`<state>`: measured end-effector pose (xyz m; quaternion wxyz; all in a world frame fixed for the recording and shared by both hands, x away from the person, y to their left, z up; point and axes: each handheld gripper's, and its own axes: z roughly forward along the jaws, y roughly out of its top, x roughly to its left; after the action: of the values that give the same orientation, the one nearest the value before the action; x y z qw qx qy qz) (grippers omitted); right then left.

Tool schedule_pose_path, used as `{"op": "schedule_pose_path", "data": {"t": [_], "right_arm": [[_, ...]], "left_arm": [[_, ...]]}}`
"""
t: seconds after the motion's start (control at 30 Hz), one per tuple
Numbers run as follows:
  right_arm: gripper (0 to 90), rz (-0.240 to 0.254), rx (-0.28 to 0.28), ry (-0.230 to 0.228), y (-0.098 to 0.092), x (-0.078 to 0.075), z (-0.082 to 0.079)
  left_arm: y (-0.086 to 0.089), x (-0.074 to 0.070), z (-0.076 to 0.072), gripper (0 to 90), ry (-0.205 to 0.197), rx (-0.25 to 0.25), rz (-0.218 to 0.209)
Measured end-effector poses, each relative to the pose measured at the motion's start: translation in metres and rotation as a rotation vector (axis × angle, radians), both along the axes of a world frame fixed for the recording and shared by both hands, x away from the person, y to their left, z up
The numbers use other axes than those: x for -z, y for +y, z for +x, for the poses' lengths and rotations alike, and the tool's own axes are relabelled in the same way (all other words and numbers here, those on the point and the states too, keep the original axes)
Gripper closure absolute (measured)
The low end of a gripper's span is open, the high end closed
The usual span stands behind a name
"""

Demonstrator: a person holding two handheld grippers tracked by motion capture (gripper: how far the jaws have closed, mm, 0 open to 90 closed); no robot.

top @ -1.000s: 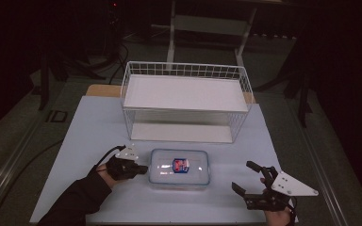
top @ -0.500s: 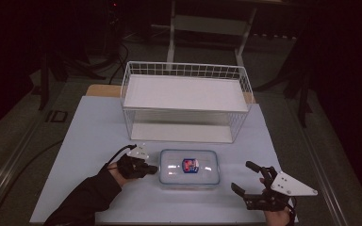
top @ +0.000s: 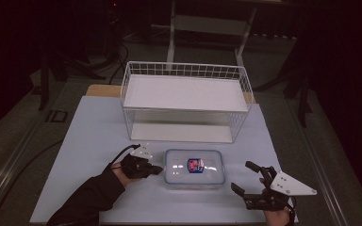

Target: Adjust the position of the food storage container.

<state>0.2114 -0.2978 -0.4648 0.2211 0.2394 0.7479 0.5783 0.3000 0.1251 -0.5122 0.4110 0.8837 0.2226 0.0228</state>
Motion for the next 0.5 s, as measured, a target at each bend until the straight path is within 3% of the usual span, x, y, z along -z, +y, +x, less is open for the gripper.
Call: {"op": "schedule_pose_path", "data": {"t": [0.1, 0.13, 0.2, 0.3, 0.4, 0.5], "right_arm": [[13.3, -0.004, 0.000, -0.005, 0.000, 0.000, -0.001], [13.3, -0.004, -0.002, -0.005, 0.001, 0.000, -0.001], [13.2, -0.003, -0.004, 0.006, 0.001, 0.002, 0.001], [12.5, -0.012, -0.021, 0.017, 0.002, 0.003, 0.003], [11.8, -0.021, -0.021, 0.014, 0.004, 0.004, 0.004], [11.1, -0.022, -0.016, 0.011, 0.006, 0.004, 0.005]], "left_arm": [[0.007, -0.005, -0.004, 81.5, 0.001, -0.021, -0.024], [0.014, -0.012, -0.008, 81.5, 0.021, -0.041, -0.070], [0.019, -0.018, -0.011, 61.6, 0.034, -0.059, -0.117], [0.023, -0.029, -0.018, 41.4, 0.031, -0.084, -0.186], [0.021, -0.039, -0.024, 18.8, 0.022, -0.074, -0.231], [0.014, -0.047, -0.027, 13.3, 0.017, -0.113, -0.271]]}}
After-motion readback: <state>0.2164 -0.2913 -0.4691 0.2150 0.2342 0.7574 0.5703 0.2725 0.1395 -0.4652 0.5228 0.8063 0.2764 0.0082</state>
